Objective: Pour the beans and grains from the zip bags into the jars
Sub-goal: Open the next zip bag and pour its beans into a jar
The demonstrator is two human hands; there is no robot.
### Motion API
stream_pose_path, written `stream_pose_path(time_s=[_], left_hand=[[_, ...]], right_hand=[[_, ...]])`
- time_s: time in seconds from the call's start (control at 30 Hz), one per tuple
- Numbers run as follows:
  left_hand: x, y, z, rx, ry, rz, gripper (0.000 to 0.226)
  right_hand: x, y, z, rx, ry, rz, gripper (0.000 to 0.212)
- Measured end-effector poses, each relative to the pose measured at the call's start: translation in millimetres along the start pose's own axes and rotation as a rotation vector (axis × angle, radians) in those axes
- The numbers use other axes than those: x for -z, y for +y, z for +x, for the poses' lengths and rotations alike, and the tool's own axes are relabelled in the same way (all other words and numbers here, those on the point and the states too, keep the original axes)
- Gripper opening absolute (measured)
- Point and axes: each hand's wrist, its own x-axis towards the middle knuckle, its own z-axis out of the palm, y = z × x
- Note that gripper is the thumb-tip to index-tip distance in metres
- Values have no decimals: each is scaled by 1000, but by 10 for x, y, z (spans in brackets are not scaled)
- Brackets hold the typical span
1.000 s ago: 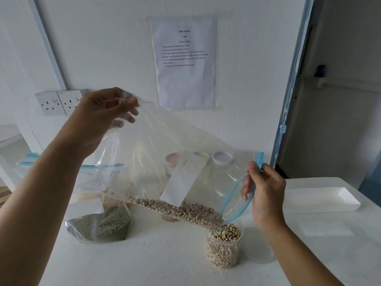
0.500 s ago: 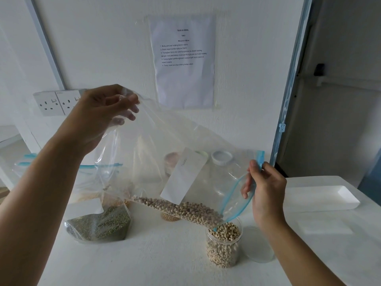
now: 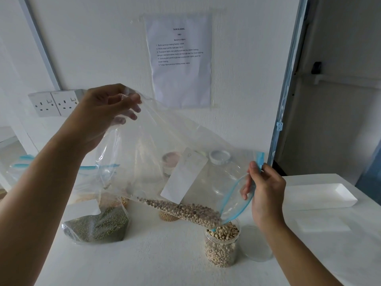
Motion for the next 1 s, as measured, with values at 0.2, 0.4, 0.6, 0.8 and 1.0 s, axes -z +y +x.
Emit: stream_pose_path(time_s=[0.2,0.4,0.6,0.8,1.0], left_hand=[[-17,3,8,2,6,-7,17],[-40,18,28,1,-2,19,13],[-52,34,31,6,7,25,15],[-110,49,29,-1,-3,14,19],[-159,75,51,-19,8,13,17]], right_hand=[[12,1,10,-4,2,6,32],[25,4,15,-2,6,15,34],[31,5,23,-2,1,16,31],[58,33,31,-23,5,16,31],[59,44,13,-10,22,2,32]])
